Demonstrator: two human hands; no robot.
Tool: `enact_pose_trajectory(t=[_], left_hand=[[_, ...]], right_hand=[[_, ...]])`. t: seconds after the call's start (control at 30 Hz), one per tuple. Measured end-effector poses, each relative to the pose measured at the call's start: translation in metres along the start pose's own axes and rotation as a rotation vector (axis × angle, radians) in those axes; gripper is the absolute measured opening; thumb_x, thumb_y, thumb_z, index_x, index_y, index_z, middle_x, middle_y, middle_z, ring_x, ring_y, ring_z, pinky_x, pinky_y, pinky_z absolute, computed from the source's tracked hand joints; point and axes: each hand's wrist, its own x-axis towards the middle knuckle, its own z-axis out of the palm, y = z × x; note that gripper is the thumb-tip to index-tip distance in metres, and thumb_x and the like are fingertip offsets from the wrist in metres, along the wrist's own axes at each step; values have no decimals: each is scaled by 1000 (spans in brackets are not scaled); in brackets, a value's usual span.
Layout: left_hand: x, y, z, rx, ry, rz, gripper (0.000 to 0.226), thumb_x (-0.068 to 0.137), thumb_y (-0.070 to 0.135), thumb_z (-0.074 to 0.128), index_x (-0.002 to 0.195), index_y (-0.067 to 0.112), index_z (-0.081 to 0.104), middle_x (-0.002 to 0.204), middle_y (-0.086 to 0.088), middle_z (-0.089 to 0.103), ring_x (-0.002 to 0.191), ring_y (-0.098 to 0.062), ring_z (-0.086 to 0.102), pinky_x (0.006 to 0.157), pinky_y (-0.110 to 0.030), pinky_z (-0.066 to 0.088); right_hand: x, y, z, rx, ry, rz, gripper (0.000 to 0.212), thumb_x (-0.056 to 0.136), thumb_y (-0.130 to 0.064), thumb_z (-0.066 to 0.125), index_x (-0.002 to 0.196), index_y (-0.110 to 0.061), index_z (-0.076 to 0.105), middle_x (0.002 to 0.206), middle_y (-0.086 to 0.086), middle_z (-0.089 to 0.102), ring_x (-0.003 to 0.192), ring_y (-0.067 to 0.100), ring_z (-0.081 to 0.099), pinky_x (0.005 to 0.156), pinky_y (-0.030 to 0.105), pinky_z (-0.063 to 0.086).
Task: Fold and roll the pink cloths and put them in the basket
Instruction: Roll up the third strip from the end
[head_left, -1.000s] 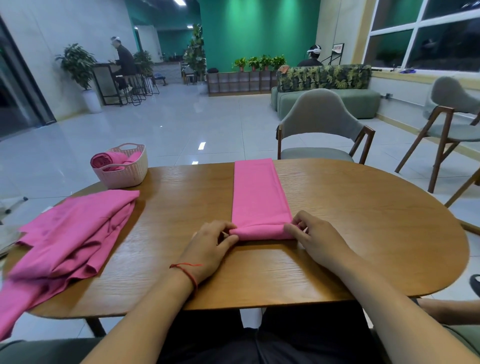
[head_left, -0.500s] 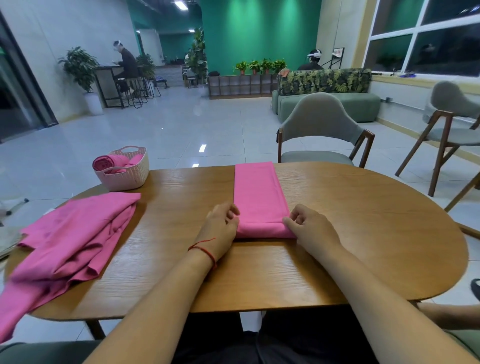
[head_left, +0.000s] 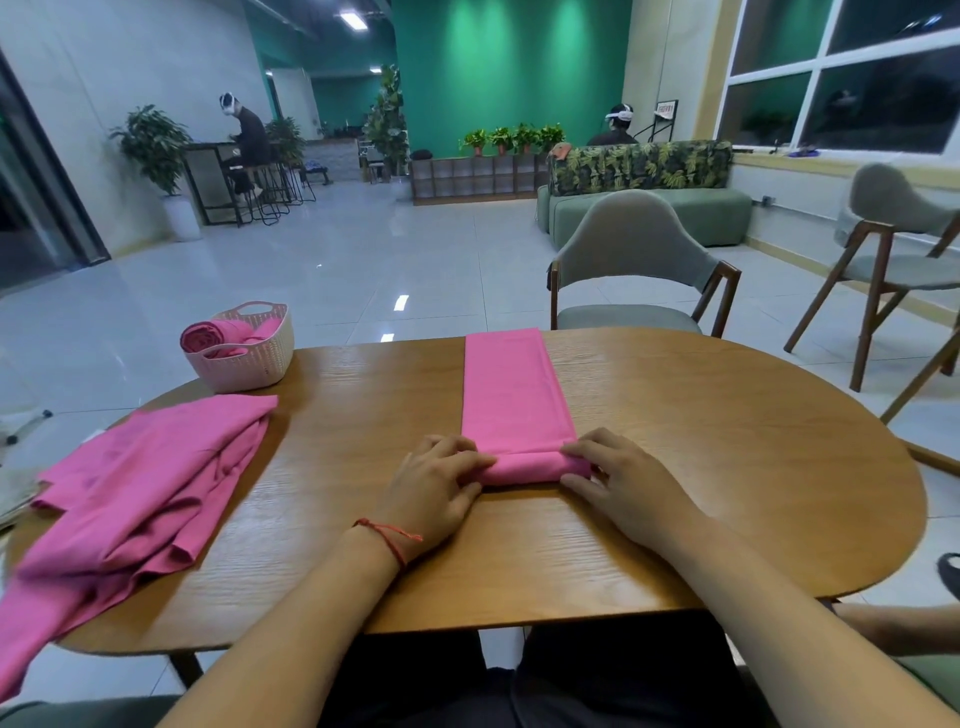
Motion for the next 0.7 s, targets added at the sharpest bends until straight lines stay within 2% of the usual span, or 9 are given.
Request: enact_pose_trajectory(t=[0.07,0.13,0.2,0.3,0.4,0.47,0.53,0.57,0.7], left_hand=[[1,-4,0,-116,-10,-46,36,95,29,72,131,32,70,123,12,61,117,-8,52,105,-24,42],[3,-2,-2,-194,-11,-109,35,95,28,74,129,32,68,118,12,62,108,-3,54,100,-20,44],[3,1,-5,-249,-24,-189,32,94,32,75,123,35,63,110,12,60,93,0,55,87,-19,47],[-3,2,-7,-291,-61,-218,26,95,37,73,117,38,59,103,14,60,83,0,55,77,-19,46],[-8,2,-9,-399,-91,-218,19,97,40,71,111,41,58,102,10,64,72,-4,50,72,-25,48],[-8,4,-9,-461,-101,-220,16,97,42,69,110,39,60,98,8,66,70,-9,51,74,-33,50],[-7,6,-9,-507,-104,-243,17,98,45,65,111,34,63,91,5,67,75,-22,58,79,-40,53],[-5,8,-9,-503,-99,-255,18,98,47,62,110,33,64,89,4,66,79,-23,60,81,-42,53],[-2,7,-5,-374,28,-199,9,98,39,68,90,34,69,94,10,60,93,-9,56,86,-31,48]], right_hand=[[4,0,1,-9,1,16,37,99,-51,68,133,-35,68,120,-22,60,111,3,54,93,24,44],[6,2,2,12,-1,32,37,99,-52,66,131,-34,69,117,-22,61,107,3,54,90,24,43],[7,4,1,59,-1,42,34,100,-50,68,128,-32,71,113,-23,62,102,1,55,87,19,41],[2,1,-2,123,-9,35,24,100,-43,70,120,-30,74,105,-23,63,99,0,58,81,12,38],[-5,-4,-8,236,-36,43,6,100,-36,72,105,-33,74,98,-20,67,95,6,61,80,19,42],[-6,-7,-12,286,-49,75,1,100,-34,72,99,-33,73,94,-14,69,91,9,62,79,23,45],[-6,-11,-14,316,-67,110,2,101,-34,70,104,-34,69,86,-10,68,79,8,63,71,19,44],[-6,-13,-15,330,-74,118,4,102,-34,68,107,-35,67,81,-8,66,72,8,63,67,16,44],[-5,-18,-13,357,-32,156,6,102,-33,69,97,-30,69,75,6,61,61,4,56,59,13,44]])
